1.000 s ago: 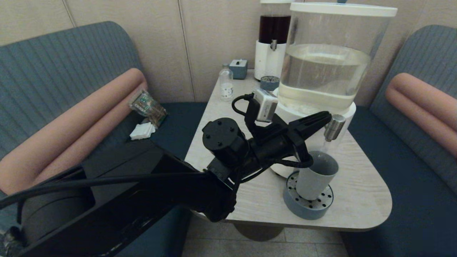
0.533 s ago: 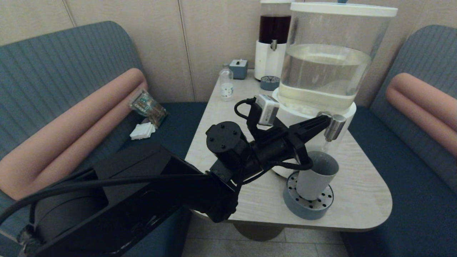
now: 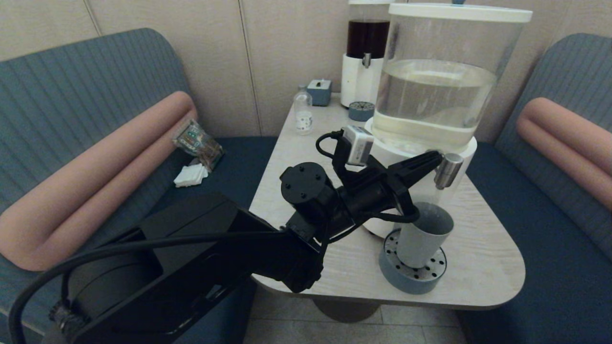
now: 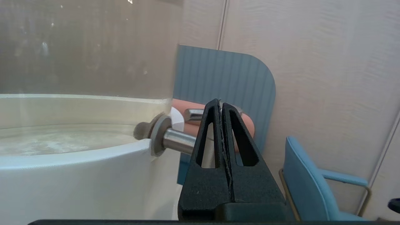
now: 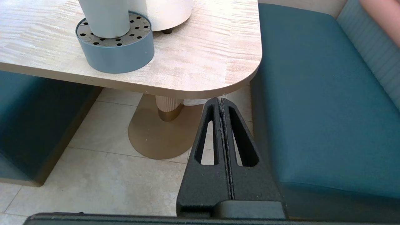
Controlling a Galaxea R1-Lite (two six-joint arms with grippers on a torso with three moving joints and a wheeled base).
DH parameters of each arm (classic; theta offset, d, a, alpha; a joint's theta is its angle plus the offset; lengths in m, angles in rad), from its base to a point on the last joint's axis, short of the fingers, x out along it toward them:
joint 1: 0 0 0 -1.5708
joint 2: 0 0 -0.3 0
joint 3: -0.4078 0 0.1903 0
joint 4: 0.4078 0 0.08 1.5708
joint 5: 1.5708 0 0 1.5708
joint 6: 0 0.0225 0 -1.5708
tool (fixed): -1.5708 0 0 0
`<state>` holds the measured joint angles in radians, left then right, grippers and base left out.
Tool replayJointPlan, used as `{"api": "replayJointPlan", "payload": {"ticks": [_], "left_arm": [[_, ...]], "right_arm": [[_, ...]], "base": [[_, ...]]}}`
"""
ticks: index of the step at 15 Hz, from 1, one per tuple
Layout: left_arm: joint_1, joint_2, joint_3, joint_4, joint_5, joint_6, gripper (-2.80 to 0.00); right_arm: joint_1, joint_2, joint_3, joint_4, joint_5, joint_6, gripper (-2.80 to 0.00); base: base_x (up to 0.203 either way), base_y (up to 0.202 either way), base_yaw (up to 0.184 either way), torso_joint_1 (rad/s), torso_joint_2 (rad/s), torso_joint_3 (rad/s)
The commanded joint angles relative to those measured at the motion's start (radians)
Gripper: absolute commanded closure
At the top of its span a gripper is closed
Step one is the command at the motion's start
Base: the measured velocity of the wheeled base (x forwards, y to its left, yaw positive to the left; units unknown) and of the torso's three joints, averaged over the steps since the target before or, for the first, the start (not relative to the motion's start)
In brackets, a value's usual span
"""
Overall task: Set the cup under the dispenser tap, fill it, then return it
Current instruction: Turn off the faucet
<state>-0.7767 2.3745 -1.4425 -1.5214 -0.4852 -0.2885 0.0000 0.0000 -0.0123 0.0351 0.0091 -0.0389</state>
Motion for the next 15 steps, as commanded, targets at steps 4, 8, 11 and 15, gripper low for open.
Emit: {"api": "replayJointPlan", "payload": {"ticks": [4,8,11,15], "left_arm": [[0.004,0.035,-0.035,-0.002,-0.003,-0.006,0.00],[0.007,0.046,-0.075,0.018,-0.003,-0.009,0.00],[0.007,0.056,-0.082,0.026,-0.003,-0.009,0.00],[0.007,0.070,-0.116,0.045,-0.004,-0.009,0.00]], "right_arm": [[0.000,0.002,0.000,0.000,0.000,-0.001,0.00],[0.000,0.002,0.000,0.000,0.000,0.001,0.00],[0.000,0.002,0.000,0.000,0.000,-0.001,0.00],[0.000,0.002,0.000,0.000,0.000,-0.001,0.00]], "base": [[0.000,0.000,0.000,0.000,0.00,0.000],[0.000,0.000,0.000,0.000,0.00,0.000],[0.000,0.000,0.000,0.000,0.00,0.000],[0.000,0.000,0.000,0.000,0.00,0.000]]}}
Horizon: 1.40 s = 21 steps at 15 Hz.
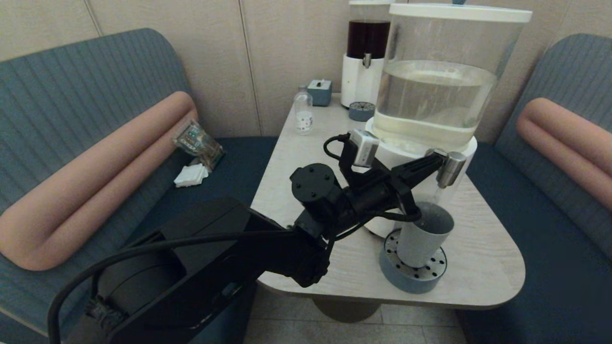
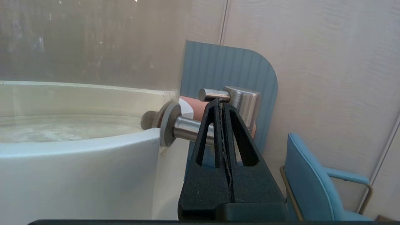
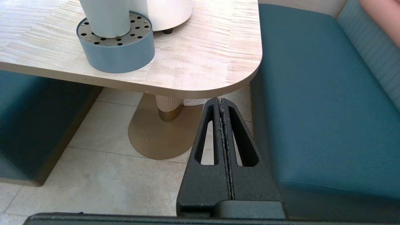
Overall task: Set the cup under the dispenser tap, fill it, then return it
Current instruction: Turn off the faucet
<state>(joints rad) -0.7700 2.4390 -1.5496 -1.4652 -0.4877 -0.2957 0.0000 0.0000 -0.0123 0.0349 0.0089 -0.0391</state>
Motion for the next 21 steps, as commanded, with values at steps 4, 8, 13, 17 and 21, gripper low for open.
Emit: {"api": "replayJointPlan", "payload": {"ticks": [4,8,13,17,21], "left_arm": [[0.000,0.016,-0.054,0.025,-0.002,-0.002,0.00],[0.000,0.029,-0.117,0.070,-0.002,-0.002,0.00],[0.001,0.044,-0.120,0.078,0.000,-0.002,0.00],[0.019,0.043,-0.106,0.076,0.000,0.003,0.00],[0.058,0.000,-0.033,0.061,0.000,0.006,0.00]], "right_arm": [[0.000,0.002,0.000,0.000,0.000,-0.001,0.00],[0.000,0.002,0.000,0.000,0.000,-0.001,0.00],[0.000,0.002,0.000,0.000,0.000,-0.001,0.00],[0.000,0.002,0.000,0.000,0.000,-0.001,0.00],[0.000,0.002,0.000,0.000,0.000,-0.001,0.00]], "base": [[0.000,0.000,0.000,0.000,0.00,0.000],[0.000,0.000,0.000,0.000,0.00,0.000],[0.000,0.000,0.000,0.000,0.00,0.000],[0.000,0.000,0.000,0.000,0.00,0.000],[0.000,0.000,0.000,0.000,0.00,0.000]]}}
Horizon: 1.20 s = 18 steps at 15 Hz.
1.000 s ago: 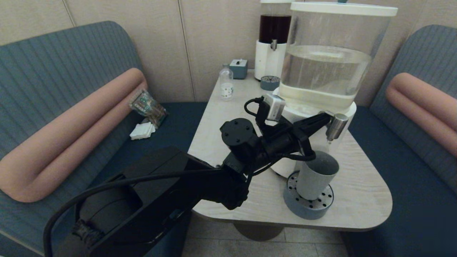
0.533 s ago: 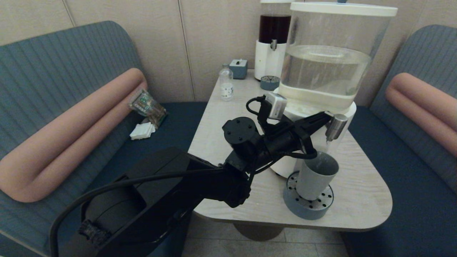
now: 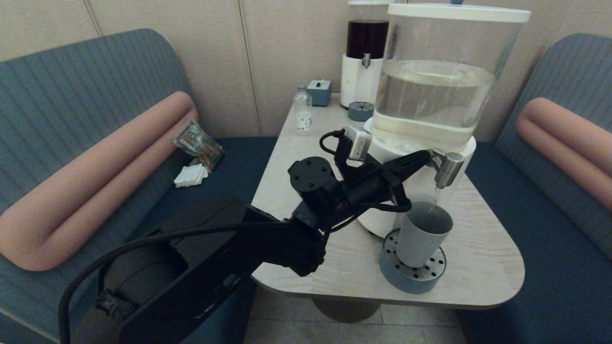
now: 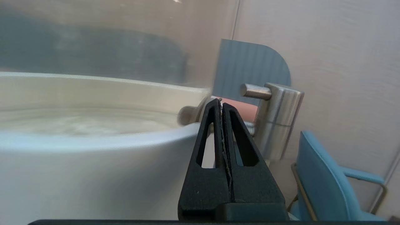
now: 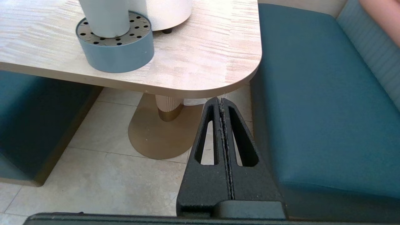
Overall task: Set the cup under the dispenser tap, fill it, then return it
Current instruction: Turn off the faucet
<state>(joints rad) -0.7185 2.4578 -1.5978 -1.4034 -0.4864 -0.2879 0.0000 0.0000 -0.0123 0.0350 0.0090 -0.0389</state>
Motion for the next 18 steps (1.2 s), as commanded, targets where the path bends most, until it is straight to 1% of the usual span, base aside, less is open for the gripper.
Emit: {"api": "replayJointPlan", "payload": {"ticks": [1,3,4,5,7,9,10,12,18], "left_arm": [[0.012,-0.032,0.051,-0.020,-0.001,-0.002,0.00],[0.017,-0.048,0.107,-0.069,-0.002,-0.005,0.00],[0.017,-0.045,0.122,-0.118,-0.002,-0.008,0.00],[0.017,-0.039,0.128,-0.127,-0.001,-0.010,0.00],[0.017,-0.037,0.129,-0.127,0.000,0.009,0.00],[0.013,-0.062,0.133,-0.127,0.009,0.009,0.00],[-0.003,-0.069,0.124,-0.127,0.024,0.003,0.00],[-0.030,-0.065,0.101,-0.127,0.029,0.003,0.00],[-0.070,-0.060,0.096,-0.127,0.063,0.003,0.00]], "right_arm": [[0.000,0.002,0.000,0.000,0.000,-0.001,0.00],[0.000,0.002,0.000,0.000,0.000,-0.001,0.00],[0.000,0.002,0.000,0.000,0.000,-0.001,0.00],[0.000,0.002,0.000,0.000,0.000,-0.001,0.00],[0.000,0.002,0.000,0.000,0.000,-0.001,0.00],[0.000,0.002,0.000,0.000,0.000,-0.001,0.00],[0.000,0.002,0.000,0.000,0.000,-0.001,0.00],[0.000,0.002,0.000,0.000,0.000,-0.001,0.00],[0.000,0.002,0.000,0.000,0.000,-0.001,0.00]], "base": [[0.000,0.000,0.000,0.000,0.00,0.000],[0.000,0.000,0.000,0.000,0.00,0.000],[0.000,0.000,0.000,0.000,0.00,0.000],[0.000,0.000,0.000,0.000,0.00,0.000],[0.000,0.000,0.000,0.000,0.00,0.000],[0.000,0.000,0.000,0.000,0.00,0.000],[0.000,0.000,0.000,0.000,0.00,0.000],[0.000,0.000,0.000,0.000,0.00,0.000],[0.000,0.000,0.000,0.000,0.00,0.000]]}}
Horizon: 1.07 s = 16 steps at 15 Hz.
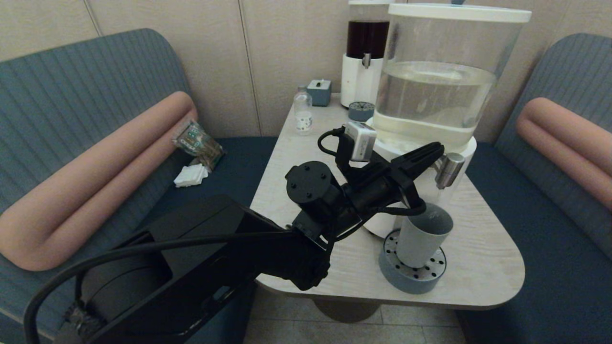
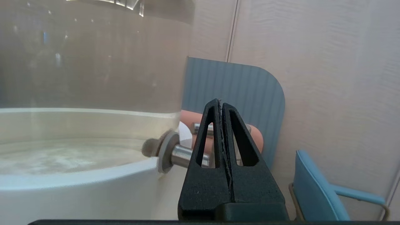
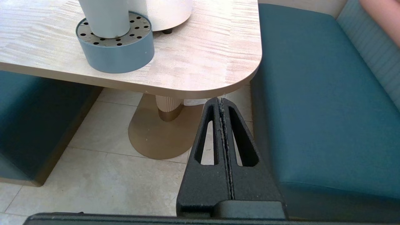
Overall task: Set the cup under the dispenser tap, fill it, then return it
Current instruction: Turn off the faucet
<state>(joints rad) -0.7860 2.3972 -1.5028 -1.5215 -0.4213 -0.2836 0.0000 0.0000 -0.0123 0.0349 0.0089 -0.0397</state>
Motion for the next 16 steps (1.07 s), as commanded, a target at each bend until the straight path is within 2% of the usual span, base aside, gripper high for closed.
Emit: {"api": "replayJointPlan", "payload": {"ticks": [1,9,16], "left_arm": [[-0.007,0.004,0.001,-0.009,-0.002,-0.002,0.00],[-0.013,0.069,-0.054,-0.009,-0.002,-0.003,0.00],[-0.012,0.131,-0.142,-0.009,-0.003,-0.039,0.00]], "right_arm": [[0.000,0.002,0.000,0.000,0.000,0.000,0.00],[0.000,0.002,0.000,0.000,0.000,0.000,0.00],[0.000,0.002,0.000,0.000,0.000,0.000,0.00]], "base": [[0.000,0.000,0.000,0.000,0.00,0.000],[0.000,0.000,0.000,0.000,0.00,0.000],[0.000,0.000,0.000,0.000,0.00,0.000]]}}
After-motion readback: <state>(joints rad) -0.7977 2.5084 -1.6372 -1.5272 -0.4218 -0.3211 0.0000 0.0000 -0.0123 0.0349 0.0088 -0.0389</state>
